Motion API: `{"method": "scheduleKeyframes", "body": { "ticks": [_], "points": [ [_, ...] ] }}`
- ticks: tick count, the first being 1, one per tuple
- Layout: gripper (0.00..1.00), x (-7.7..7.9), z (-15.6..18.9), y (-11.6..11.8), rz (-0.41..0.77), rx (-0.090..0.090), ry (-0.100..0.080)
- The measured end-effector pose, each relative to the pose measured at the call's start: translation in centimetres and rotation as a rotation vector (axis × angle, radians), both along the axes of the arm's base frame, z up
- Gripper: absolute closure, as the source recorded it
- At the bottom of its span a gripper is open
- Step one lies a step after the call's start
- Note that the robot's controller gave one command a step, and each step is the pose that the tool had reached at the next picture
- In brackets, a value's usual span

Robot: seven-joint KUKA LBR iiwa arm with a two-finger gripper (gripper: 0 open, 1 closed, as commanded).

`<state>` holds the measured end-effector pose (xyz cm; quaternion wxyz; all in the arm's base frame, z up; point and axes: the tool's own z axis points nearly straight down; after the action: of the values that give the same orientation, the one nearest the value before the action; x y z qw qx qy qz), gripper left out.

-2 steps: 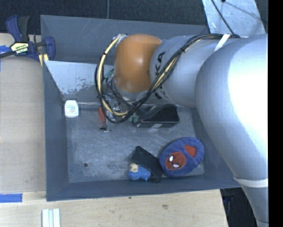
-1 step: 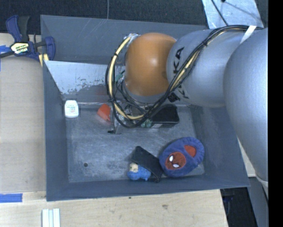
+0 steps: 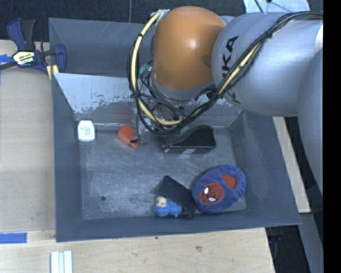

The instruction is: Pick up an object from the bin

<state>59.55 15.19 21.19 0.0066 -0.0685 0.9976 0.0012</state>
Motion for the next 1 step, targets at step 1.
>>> {"method": "scheduleKeyframes", "body": {
  "ticks": [1],
  "points": [
    [1.0, -3.39, -2.09, -0.39, -0.251, -0.002, 0.013]
  ]
}}
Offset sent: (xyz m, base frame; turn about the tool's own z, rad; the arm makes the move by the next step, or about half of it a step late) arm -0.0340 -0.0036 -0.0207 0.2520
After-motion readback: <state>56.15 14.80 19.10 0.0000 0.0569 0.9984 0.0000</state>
